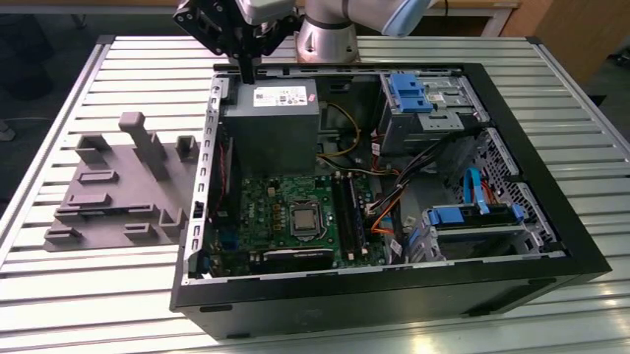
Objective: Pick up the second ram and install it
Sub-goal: 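Reach for the second ram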
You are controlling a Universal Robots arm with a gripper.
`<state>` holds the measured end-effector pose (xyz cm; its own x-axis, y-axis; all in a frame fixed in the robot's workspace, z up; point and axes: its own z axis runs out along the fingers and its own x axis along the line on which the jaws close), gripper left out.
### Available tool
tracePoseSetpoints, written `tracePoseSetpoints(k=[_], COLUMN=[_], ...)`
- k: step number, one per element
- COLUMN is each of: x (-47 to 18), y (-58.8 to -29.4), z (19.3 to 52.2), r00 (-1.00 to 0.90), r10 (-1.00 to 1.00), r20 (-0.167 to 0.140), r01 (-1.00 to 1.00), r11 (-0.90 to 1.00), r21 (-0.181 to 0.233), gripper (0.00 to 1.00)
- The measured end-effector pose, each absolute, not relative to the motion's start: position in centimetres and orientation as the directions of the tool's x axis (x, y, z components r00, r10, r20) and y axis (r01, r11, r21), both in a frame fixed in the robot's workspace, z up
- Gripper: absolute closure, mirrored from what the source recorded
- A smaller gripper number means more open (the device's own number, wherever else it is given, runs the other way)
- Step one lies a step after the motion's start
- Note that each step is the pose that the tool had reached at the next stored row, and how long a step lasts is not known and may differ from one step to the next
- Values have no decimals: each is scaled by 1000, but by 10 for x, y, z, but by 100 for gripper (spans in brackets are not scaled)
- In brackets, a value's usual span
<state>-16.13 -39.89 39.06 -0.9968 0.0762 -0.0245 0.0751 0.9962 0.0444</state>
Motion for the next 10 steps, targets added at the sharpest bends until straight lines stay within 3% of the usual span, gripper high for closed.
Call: tracePoseSetpoints(k=[10], x=[-166], y=[-399], z=[390], r00=[-997], r10=[76], r20=[-24], r01=[75], r11=[996], r21=[44], gripper=[89])
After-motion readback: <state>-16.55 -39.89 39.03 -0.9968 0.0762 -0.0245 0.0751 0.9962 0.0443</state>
